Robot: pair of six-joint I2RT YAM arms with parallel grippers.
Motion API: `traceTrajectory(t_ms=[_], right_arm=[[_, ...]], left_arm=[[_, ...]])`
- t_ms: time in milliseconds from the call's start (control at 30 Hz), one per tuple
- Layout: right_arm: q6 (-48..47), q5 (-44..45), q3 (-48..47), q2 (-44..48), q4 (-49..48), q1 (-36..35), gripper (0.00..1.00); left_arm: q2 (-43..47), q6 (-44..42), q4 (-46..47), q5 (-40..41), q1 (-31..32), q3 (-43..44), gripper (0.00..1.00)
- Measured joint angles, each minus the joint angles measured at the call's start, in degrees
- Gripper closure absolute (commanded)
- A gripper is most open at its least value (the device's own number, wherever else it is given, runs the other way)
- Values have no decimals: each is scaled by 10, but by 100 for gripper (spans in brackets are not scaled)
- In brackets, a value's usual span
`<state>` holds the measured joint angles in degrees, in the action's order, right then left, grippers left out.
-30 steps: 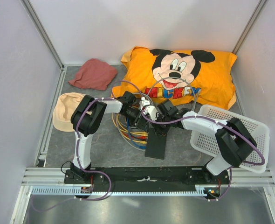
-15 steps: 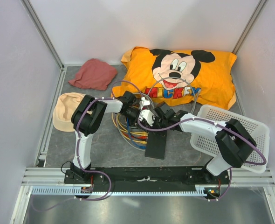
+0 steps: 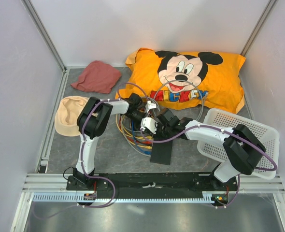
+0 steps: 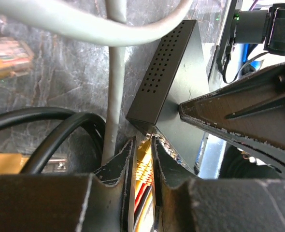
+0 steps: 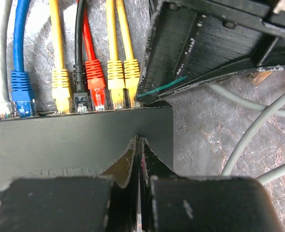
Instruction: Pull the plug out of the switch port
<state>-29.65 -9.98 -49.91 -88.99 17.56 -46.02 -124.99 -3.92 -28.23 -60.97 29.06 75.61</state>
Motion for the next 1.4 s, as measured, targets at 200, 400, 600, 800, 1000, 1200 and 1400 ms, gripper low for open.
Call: traceTrajectory(t_ms=[200,400,600,800,1000,1200,1400], right_arm=[[-9,0,-4,-5,-5,0,100],[-15,4,-10,-11,-6,-2,100],[-17,7,-14,-15,-7,-2,100],[-17,8,-14,-15,-7,-2,100],[-17,9,-13,-15,-7,-3,100],[-17,9,-12,-14,-8,-3,100],[-17,9,-12,-14,-9,-3,100]], left_arm=[[-29,-19,-79,15,-3,57,98],[-42,-43,-127,40,-5,86,98],[-42,-52,-138,37,-8,87,71],[-42,-30,-117,8,-10,78,68],[-42,-10,-85,-13,-12,66,65],[-41,-10,-65,-39,-14,53,63],[-40,-10,-45,-57,-14,41,64]])
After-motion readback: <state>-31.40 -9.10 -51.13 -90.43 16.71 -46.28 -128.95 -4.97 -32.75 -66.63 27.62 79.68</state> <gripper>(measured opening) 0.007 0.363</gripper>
